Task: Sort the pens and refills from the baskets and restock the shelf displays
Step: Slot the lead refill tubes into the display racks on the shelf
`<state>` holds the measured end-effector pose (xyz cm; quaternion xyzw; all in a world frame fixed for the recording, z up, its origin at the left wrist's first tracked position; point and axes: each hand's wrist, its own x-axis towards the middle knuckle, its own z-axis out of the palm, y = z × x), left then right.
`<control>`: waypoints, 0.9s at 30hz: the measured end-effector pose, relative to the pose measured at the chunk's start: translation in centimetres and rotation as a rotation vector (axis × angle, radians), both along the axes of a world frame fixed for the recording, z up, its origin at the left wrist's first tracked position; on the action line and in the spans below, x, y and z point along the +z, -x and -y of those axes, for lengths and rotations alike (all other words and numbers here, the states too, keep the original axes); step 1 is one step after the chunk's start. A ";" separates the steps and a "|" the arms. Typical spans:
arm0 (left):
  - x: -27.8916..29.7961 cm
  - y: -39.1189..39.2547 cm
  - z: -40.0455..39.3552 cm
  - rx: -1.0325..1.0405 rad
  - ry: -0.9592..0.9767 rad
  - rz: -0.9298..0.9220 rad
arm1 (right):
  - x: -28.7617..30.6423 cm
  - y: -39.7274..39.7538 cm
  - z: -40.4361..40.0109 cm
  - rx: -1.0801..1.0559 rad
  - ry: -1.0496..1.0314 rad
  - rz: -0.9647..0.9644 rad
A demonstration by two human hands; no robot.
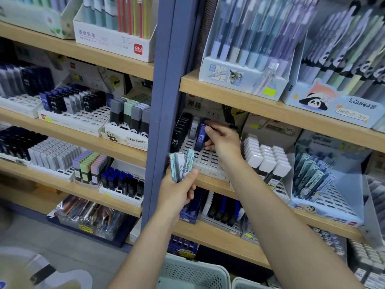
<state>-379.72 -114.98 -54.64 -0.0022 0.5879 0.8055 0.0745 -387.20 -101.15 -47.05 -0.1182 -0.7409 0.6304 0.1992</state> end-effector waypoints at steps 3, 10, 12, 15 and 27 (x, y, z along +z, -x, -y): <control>0.1 0.0 0.0 0.001 0.002 -0.002 | 0.1 0.4 0.0 -0.046 -0.025 0.017; 0.9 0.1 0.2 -0.065 -0.038 -0.002 | 0.1 -0.9 0.1 0.009 0.007 -0.037; 1.2 -0.1 0.3 -0.096 -0.056 0.008 | 0.3 -1.8 0.3 0.024 0.024 -0.064; 1.6 -0.5 0.2 -0.121 -0.096 0.037 | 0.6 -3.7 0.5 0.028 -0.001 -0.087; 3.4 -4.4 -1.2 -0.302 -0.010 -0.094 | -0.2 -14.4 -0.2 0.183 0.008 0.107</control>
